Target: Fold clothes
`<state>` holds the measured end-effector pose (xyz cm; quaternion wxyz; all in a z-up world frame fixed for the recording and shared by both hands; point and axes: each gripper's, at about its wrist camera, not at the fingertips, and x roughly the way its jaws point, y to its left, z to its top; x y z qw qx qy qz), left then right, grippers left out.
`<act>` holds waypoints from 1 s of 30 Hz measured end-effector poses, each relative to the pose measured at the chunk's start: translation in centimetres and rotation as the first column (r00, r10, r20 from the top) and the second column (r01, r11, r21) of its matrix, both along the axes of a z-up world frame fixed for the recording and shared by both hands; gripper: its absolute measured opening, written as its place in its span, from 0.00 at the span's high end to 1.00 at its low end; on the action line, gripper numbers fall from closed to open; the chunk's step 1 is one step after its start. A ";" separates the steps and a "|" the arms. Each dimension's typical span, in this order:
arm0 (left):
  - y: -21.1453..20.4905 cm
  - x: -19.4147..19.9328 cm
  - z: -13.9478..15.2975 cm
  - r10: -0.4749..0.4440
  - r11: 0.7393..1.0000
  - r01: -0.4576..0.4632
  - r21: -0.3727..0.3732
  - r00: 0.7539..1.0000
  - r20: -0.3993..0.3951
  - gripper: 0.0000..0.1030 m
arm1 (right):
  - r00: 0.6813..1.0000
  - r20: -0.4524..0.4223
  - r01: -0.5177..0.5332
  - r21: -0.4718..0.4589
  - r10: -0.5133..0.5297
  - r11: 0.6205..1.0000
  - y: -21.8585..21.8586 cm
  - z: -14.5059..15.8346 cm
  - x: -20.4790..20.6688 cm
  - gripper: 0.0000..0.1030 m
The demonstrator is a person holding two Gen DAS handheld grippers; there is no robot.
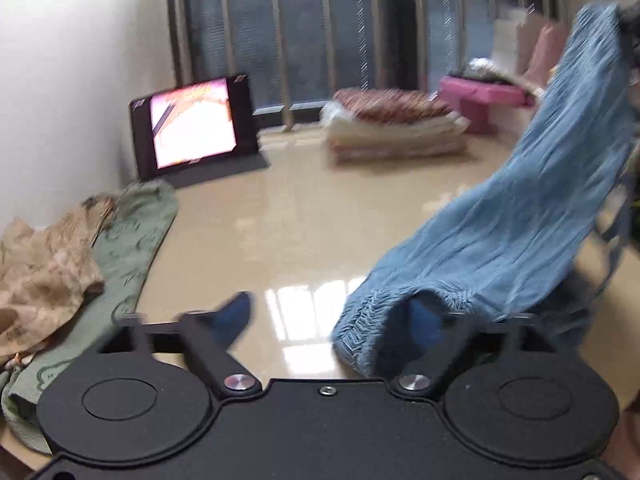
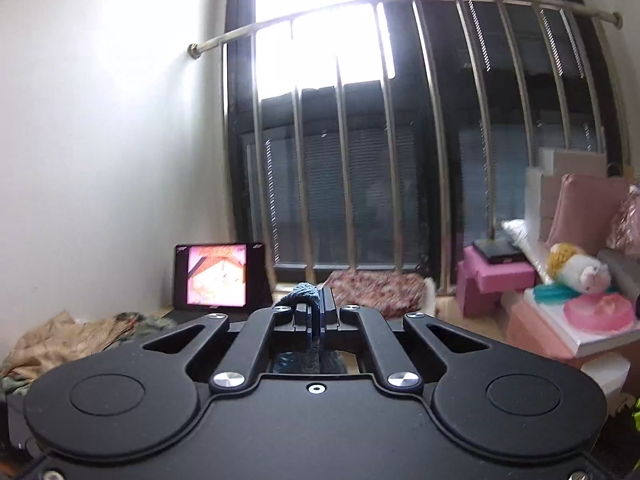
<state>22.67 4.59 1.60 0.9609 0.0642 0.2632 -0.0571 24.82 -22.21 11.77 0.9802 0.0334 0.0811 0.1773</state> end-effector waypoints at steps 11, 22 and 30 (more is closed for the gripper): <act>-5.8 -6.7 5.2 -0.272 0.957 0.255 0.135 0.953 0.132 0.11 | 0.952 -0.142 -0.286 -0.094 0.272 0.954 6.6 -3.3 -3.1 0.96; -5.9 -7.0 3.5 -0.237 0.961 0.223 0.162 0.969 0.071 0.71 | 0.959 -0.138 -0.277 -0.308 0.246 0.910 11.7 -5.9 -8.4 0.94; -5.0 -8.3 4.1 -0.164 0.975 0.132 0.178 0.970 0.179 0.93 | 0.987 -0.083 -0.161 -0.438 0.139 0.884 12.4 -7.5 -9.2 0.94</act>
